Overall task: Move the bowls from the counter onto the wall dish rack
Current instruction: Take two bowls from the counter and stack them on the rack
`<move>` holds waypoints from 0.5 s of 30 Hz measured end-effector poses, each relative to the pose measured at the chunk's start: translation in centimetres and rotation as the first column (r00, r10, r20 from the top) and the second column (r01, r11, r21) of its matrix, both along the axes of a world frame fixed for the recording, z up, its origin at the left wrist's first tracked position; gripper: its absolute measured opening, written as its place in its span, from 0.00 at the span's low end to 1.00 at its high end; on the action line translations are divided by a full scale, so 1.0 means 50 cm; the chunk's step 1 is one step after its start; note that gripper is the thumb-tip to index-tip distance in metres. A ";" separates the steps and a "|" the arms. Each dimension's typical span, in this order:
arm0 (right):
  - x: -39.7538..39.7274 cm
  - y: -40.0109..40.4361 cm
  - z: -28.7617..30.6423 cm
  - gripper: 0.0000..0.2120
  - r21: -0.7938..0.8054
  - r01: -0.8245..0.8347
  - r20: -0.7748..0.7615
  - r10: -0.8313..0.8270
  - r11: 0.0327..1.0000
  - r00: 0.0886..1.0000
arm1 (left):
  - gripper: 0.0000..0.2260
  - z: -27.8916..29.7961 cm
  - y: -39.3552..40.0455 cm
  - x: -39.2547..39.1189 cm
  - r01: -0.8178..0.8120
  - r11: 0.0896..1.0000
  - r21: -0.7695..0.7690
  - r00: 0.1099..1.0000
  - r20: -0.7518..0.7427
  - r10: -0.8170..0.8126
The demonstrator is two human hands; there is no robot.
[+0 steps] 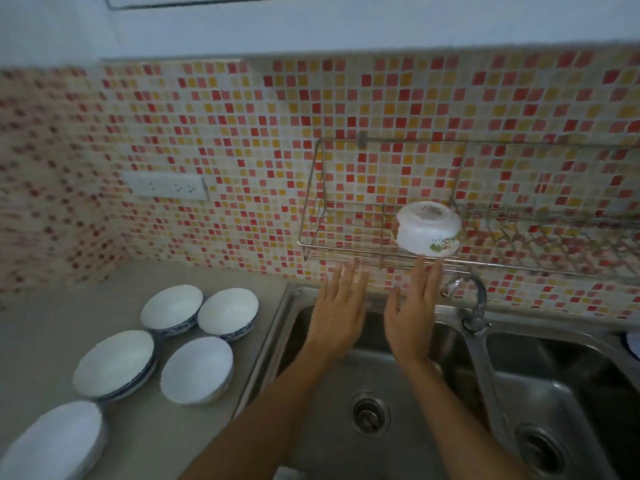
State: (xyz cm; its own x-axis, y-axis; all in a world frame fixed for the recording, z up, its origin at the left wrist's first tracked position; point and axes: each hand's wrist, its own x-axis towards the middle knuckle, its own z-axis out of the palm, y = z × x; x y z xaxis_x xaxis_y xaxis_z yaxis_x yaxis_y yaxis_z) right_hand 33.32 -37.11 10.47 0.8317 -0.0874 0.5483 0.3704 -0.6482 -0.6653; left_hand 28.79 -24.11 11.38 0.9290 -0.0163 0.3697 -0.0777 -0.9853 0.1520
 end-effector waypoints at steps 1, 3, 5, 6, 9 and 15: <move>-0.017 0.022 -0.017 0.32 -0.007 -0.048 -0.002 0.048 0.999 0.999 | 0.26 -0.025 0.031 -0.032 -0.046 0.999 -0.006 0.998 -0.043 0.045; -0.061 0.075 -0.060 0.30 0.016 -0.164 -0.063 0.165 0.986 0.984 | 0.27 -0.073 0.109 -0.097 -0.200 0.980 -0.006 0.974 -0.105 0.198; -0.113 0.136 -0.104 0.27 0.060 -0.280 -0.200 0.287 0.958 0.937 | 0.28 -0.110 0.193 -0.158 -0.372 0.927 -0.056 0.912 -0.209 0.353; -0.139 0.169 -0.127 0.26 0.078 -0.343 -0.280 0.350 0.936 0.894 | 0.28 -0.123 0.233 -0.187 -0.452 0.889 -0.079 0.871 -0.255 0.420; -0.207 0.274 -0.173 0.25 0.098 -0.517 -0.480 0.495 0.850 0.724 | 0.27 -0.143 0.334 -0.272 -0.627 0.774 -0.093 0.752 -0.335 0.569; -0.285 0.453 -0.198 0.32 0.073 -0.563 -0.685 0.451 0.824 0.572 | 0.25 -0.193 0.457 -0.384 -0.787 0.542 -0.295 0.615 -0.446 0.650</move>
